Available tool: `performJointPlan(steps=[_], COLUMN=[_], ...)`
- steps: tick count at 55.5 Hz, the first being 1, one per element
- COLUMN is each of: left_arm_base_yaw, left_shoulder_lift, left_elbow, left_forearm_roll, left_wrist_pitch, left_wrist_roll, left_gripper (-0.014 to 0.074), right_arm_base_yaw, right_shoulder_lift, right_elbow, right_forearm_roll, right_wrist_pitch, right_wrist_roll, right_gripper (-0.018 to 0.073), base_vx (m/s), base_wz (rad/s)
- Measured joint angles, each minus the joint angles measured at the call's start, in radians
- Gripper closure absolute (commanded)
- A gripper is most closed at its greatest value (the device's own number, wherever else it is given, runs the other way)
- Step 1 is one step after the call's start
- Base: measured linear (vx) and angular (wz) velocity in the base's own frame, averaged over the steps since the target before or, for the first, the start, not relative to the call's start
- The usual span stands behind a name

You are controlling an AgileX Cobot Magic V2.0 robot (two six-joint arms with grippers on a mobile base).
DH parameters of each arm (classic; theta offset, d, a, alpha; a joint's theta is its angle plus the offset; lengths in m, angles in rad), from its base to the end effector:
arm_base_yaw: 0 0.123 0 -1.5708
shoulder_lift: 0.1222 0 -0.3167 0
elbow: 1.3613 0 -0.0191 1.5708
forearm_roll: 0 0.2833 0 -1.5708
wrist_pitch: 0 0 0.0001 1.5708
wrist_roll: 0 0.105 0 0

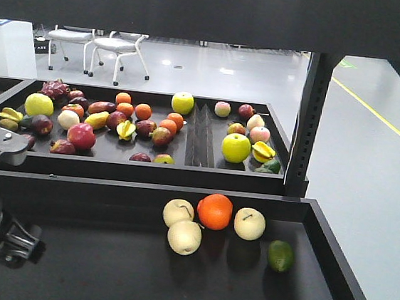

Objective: Pick snacks and fruit into basket
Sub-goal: 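Reach the open left gripper down toward the red strawberries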

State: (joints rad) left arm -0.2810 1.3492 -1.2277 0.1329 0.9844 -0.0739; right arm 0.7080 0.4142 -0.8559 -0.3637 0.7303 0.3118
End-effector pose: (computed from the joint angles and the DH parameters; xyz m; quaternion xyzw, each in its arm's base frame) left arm 0.2985 -0.0741 0.3589 0.1194 0.9528 0.0142 0.2789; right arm 0.0643 0.0222 0.4272 -0.1774 0.7414 0.1477 0.6301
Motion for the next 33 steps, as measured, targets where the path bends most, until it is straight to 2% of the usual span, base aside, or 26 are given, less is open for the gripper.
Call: performJointPlan(steps=[10,17,24,33], left_arm_base_yaw=[0.149,0.239,0.292,0.319], left_shoulder_lift=[0.094,0.181,0.273,0.392], left_elbow=[-0.004,-0.004,-0.004,-0.004], left_forearm_roll=[-0.015,-0.100,-0.199,-0.219], left_wrist_pitch=[-0.006,-0.037,-0.073,-0.147], left_wrist_roll=[0.059,0.157,0.250,0.284], left_gripper=[-0.0107,-0.0092,-0.0078,-0.0071], right_arm_base_yaw=[0.000,0.000,0.000,0.000], right_shoulder_lift=[0.000,0.000,0.000,0.000], right_elbow=[0.000,0.000,0.000,0.000], right_forearm_roll=[0.000,0.002,0.002,0.003], right_wrist_pitch=[0.000,0.000,0.000,0.000], right_wrist_roll=[0.000,0.000,0.000,0.000], right_gripper=[0.0566,0.0566,0.0566,0.0566], base_vx=[0.00,0.00,0.00,0.00], base_wz=[0.00,0.00,0.00,0.00])
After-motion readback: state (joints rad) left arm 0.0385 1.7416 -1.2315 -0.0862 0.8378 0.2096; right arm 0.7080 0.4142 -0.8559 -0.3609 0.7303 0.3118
